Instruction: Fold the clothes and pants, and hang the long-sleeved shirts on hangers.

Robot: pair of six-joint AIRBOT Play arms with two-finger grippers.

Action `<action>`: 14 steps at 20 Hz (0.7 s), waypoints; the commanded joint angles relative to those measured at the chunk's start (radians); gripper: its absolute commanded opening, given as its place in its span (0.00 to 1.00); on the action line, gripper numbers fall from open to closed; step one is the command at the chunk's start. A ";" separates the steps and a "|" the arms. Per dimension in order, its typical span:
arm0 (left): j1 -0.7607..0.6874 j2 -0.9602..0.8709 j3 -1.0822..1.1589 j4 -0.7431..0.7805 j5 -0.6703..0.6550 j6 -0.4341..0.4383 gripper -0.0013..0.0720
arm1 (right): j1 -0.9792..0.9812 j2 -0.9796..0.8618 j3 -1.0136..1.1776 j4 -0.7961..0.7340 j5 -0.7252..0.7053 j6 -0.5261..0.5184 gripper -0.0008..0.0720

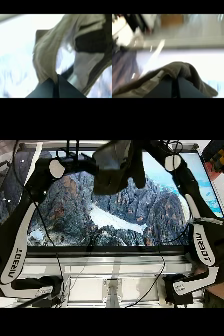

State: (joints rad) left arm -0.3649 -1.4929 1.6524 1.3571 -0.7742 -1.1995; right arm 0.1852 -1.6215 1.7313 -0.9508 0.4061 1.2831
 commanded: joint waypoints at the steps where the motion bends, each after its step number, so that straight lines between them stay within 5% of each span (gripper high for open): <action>1: -0.001 -0.008 -0.050 0.063 -0.255 0.032 0.03 | -0.104 0.012 0.000 -0.143 0.392 0.285 0.05; 7: -0.133 0.003 -0.142 0.011 -0.345 0.082 0.03 | -0.153 0.047 0.001 -0.329 1.032 0.349 0.05; 14: -0.321 0.003 -0.142 -0.004 -0.431 0.081 0.03 | -0.153 0.047 0.002 -0.360 1.288 0.378 0.05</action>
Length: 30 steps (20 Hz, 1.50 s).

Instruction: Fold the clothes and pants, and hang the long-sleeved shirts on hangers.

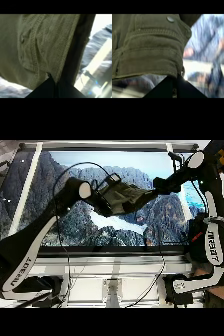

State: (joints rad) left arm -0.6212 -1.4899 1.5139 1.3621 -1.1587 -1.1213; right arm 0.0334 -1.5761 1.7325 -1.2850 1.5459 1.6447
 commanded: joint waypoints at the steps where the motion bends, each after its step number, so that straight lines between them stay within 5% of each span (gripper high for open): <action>1: -0.079 0.000 -0.003 -0.009 -0.080 0.003 0.03 | -0.002 0.001 0.000 -0.028 0.159 0.016 0.06; 3: -0.097 0.000 -0.003 -0.009 -0.148 0.002 0.04 | -0.001 0.001 0.000 -0.028 0.163 0.016 0.18; 4: -0.103 0.001 -0.003 -0.009 -0.168 0.003 0.12 | -0.002 0.001 0.000 -0.028 0.162 0.016 0.42; 5: -0.108 0.001 -0.003 -0.009 -0.184 0.002 0.30 | -0.002 0.001 0.001 -0.029 0.162 0.016 0.56; 6: -0.110 0.001 -0.003 -0.010 -0.199 0.001 0.43 | -0.002 0.001 0.004 -0.029 0.161 0.015 0.56; 11: -0.114 0.020 -0.003 -0.008 -0.281 -0.001 0.42 | -0.002 0.001 0.061 -0.050 0.147 0.015 0.56; 13: -0.112 0.037 -0.002 0.018 -0.239 -0.001 0.29 | -0.002 0.001 0.113 -0.047 0.090 0.015 0.55; 15: -0.112 0.047 -0.002 0.103 -0.159 -0.002 0.04 | -0.001 0.001 0.153 -0.025 0.021 0.015 0.53; 16: -0.108 0.047 -0.002 0.144 -0.117 -0.005 0.03 | -0.001 0.001 0.163 -0.012 -0.004 0.014 0.39; 17: -0.096 0.047 -0.002 0.161 -0.065 -0.005 0.03 | -0.001 0.001 0.164 -0.002 -0.024 0.009 0.04; 22: 0.064 0.047 -0.004 0.052 0.124 -0.155 0.03 | -0.002 0.004 0.154 0.071 -0.100 -0.073 0.05; 30: 0.483 0.046 -0.093 -0.513 0.131 -0.065 0.03 | -0.001 0.327 -0.431 0.362 -0.383 -0.173 0.05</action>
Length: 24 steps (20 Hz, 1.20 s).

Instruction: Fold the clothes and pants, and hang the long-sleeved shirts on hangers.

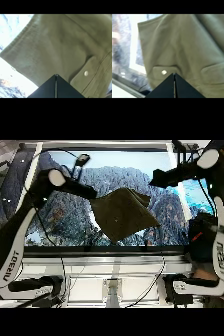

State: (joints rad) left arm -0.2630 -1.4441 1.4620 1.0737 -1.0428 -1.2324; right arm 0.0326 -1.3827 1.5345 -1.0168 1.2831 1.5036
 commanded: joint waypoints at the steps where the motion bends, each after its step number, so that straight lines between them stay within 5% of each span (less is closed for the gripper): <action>1: 0.150 -0.004 -0.061 -0.232 0.014 0.044 0.03 | -0.001 0.194 -0.335 0.125 -0.154 -0.032 0.05; 6: 0.190 -0.096 -0.107 -0.234 -0.029 -0.021 0.05 | 0.036 0.443 -0.787 0.378 -0.326 -0.016 0.05; 9: 0.186 -0.182 -0.107 -0.234 -0.015 -0.071 0.41 | 0.143 0.478 -0.898 0.402 -0.391 0.082 0.06; 10: 0.186 -0.216 -0.107 -0.236 -0.011 -0.117 0.42 | 0.184 0.475 -0.909 0.401 -0.409 0.113 0.07; 11: 0.187 -0.248 -0.107 -0.238 -0.010 -0.135 0.42 | 0.229 0.469 -0.911 0.397 -0.427 0.135 0.15; 13: 0.187 -0.304 -0.107 -0.238 0.008 -0.142 0.42 | 0.294 0.466 -0.911 0.393 -0.486 0.147 0.66; 14: 0.187 -0.328 -0.107 -0.245 0.023 -0.142 0.42 | 0.315 0.465 -0.911 0.391 -0.509 0.165 0.77; 24: 0.186 -0.429 -0.107 -0.510 0.172 -0.141 0.42 | 0.325 0.465 -0.911 0.395 -0.524 0.172 0.77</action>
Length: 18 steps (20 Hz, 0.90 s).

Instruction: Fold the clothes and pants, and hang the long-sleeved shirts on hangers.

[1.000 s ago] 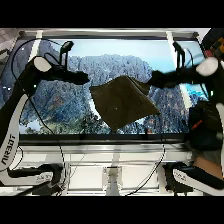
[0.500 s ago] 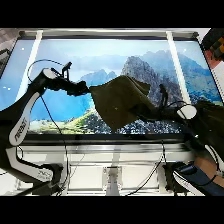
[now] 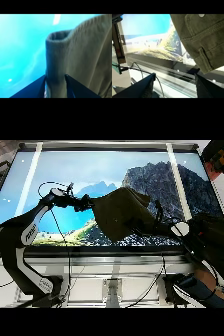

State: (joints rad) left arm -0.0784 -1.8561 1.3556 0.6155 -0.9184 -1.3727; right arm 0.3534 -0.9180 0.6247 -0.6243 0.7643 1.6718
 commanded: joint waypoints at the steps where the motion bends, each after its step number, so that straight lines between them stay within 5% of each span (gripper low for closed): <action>1: 0.001 -0.017 0.000 -0.053 0.061 -0.001 0.42 | 0.004 0.001 -0.001 0.002 -0.005 0.004 0.77; 5: 0.000 -0.017 0.000 -0.053 0.066 0.000 0.40 | 0.004 0.001 -0.001 -0.002 -0.005 0.003 0.77; 7: -0.009 -0.017 0.000 -0.052 0.066 0.001 0.22 | 0.004 0.001 -0.001 -0.002 -0.005 0.003 0.77; 8: -0.010 -0.017 0.000 -0.053 0.063 0.010 0.05 | 0.003 0.001 -0.001 -0.004 0.003 0.003 0.77; 10: -0.013 -0.013 0.002 -0.054 0.058 0.045 0.03 | 0.003 -0.001 -0.002 -0.026 0.043 0.021 0.68; 11: -0.013 -0.006 0.002 -0.055 0.055 0.054 0.03 | 0.004 -0.003 -0.004 -0.067 0.071 0.026 0.52; 12: -0.013 0.005 0.002 -0.056 0.055 0.084 0.03 | 0.003 -0.007 -0.019 -0.081 0.078 0.069 0.46; 18: -0.014 0.058 0.002 -0.056 0.031 0.112 0.03 | 0.004 -0.012 -0.183 0.057 0.010 0.157 0.45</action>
State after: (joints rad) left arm -0.0917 -1.8156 1.3560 0.5594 -0.8722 -1.2808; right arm 0.3565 -0.9272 0.5079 -0.6498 0.8024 1.7927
